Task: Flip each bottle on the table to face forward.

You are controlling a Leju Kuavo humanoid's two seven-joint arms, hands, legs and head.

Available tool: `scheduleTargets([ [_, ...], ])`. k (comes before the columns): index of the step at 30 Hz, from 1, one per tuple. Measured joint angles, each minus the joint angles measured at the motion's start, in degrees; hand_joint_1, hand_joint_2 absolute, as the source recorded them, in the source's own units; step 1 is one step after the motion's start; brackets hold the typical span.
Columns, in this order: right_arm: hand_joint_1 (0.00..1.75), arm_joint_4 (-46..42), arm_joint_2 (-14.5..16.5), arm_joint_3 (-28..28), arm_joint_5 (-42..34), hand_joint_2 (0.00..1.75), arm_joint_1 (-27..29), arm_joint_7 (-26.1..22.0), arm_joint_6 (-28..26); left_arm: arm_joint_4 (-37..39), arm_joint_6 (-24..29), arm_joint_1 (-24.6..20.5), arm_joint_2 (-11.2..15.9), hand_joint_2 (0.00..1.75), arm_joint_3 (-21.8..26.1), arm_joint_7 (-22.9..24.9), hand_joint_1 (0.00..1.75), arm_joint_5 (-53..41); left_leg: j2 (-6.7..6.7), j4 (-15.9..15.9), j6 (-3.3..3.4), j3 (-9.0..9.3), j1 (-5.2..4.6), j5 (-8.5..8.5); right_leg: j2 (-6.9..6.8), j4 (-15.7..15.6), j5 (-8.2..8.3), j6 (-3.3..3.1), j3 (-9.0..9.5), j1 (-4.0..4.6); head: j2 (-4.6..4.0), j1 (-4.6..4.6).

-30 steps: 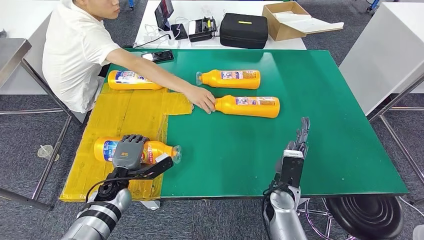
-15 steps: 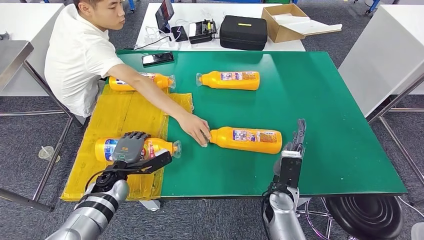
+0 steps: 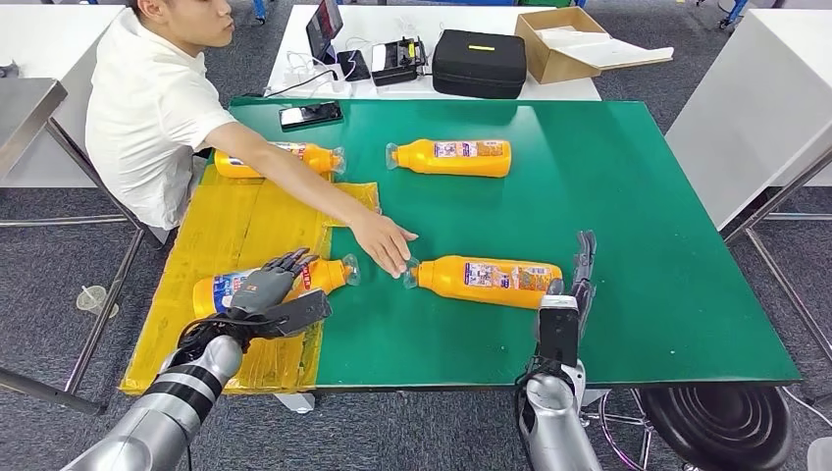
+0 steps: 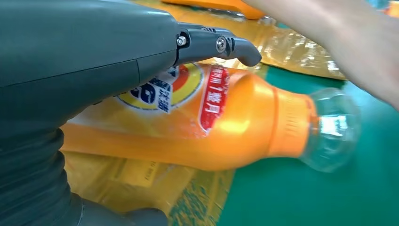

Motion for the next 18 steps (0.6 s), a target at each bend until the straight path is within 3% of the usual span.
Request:
scheduleTargets([
  [5, 0.00, 1.2, -0.5, 1.0, 1.5, 0.00, -0.4, -0.1, -0.7, -0.2, -0.5, 0.0, 0.5, 1.75, -1.2, -1.2, 0.00, 1.8, 0.00, 0.0, 0.00, 0.00, 0.00, 0.00, 0.00, 0.0, 0.00, 0.00, 0.01, 0.00, 0.00, 0.00],
  [9, 0.00, 2.1, -1.2, 2.5, 5.7, 1.75, -0.8, 0.0, -4.1, -1.2, -0.7, 0.4, 1.0, 1.75, -2.3, -2.2, 0.00, 4.1, 0.00, 0.0, 0.00, -0.01, 0.00, 0.00, 0.00, 0.0, 0.00, 0.00, 0.01, 0.00, 0.00, 0.00],
  [13, 0.00, 5.0, -3.5, 5.7, 22.3, 1.75, -2.1, 4.1, -11.4, -4.8, 3.3, 2.6, 1.2, 1.75, -4.0, -2.6, 0.00, 5.3, 0.05, 0.0, 0.00, -0.05, -0.01, 0.00, 0.02, 0.0, 0.02, 0.01, -0.09, -0.01, 0.00, 0.00],
  [18, 0.00, 9.0, -9.1, 10.2, 41.1, 1.75, -3.8, 18.0, -9.2, -16.8, 9.8, 10.3, 0.6, 1.75, -6.9, -2.7, 0.00, 6.0, 0.03, 0.1, 0.02, -0.34, -0.10, -0.01, 0.00, 0.0, 0.04, 0.04, -0.33, -0.08, 0.00, 0.00],
])
